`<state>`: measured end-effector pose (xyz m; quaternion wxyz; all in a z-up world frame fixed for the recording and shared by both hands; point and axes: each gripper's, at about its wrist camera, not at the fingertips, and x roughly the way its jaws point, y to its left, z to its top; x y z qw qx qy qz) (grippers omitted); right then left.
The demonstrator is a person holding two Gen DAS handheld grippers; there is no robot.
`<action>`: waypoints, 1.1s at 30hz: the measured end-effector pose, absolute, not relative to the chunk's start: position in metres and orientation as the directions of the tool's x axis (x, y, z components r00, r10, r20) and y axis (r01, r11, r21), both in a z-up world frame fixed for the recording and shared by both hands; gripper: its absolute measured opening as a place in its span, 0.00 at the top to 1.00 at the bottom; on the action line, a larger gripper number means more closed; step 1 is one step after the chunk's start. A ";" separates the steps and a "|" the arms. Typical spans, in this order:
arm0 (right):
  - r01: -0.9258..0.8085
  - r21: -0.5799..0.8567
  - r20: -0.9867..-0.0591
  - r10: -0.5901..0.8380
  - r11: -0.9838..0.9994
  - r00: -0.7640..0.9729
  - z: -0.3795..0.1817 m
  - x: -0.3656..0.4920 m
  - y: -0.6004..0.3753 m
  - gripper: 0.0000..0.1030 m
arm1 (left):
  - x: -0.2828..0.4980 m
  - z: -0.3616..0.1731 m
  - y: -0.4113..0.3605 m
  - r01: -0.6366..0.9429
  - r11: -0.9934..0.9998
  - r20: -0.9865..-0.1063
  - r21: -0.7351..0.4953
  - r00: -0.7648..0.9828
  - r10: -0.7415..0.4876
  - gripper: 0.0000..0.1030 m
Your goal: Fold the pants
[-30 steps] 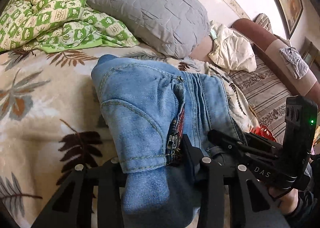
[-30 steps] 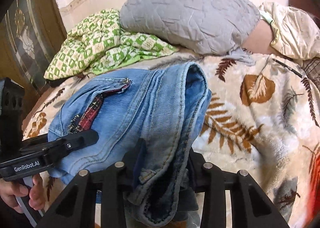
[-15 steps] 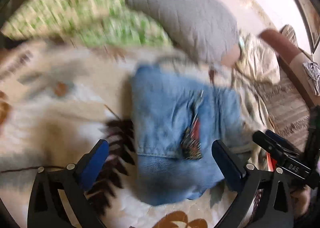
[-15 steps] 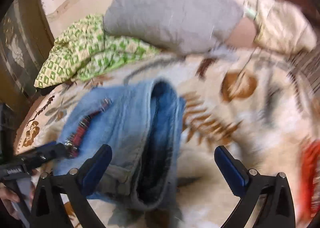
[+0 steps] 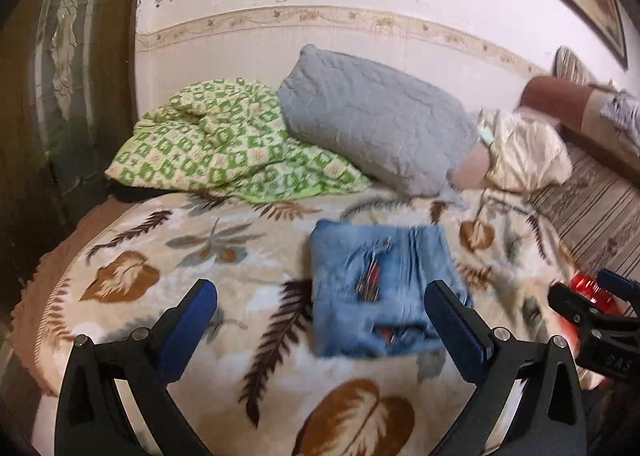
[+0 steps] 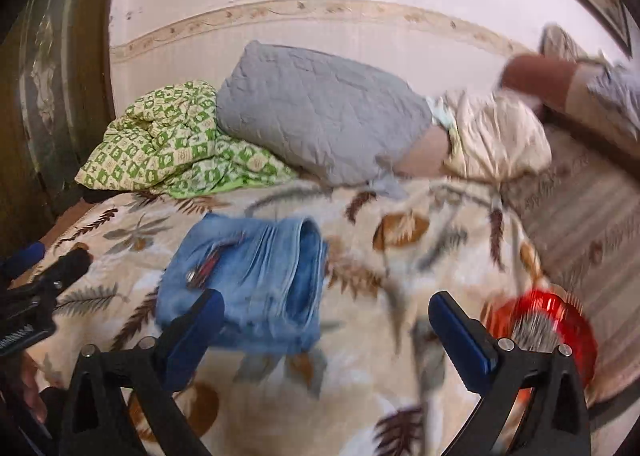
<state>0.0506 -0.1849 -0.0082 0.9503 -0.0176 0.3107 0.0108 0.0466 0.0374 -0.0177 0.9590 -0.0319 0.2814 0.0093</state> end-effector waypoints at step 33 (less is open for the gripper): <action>-0.013 0.013 -0.621 0.019 1.000 0.784 -0.018 0.026 -0.189 0.00 | 0.030 -0.022 0.012 -0.012 0.998 -0.620 -0.064 0.784 -0.031 0.00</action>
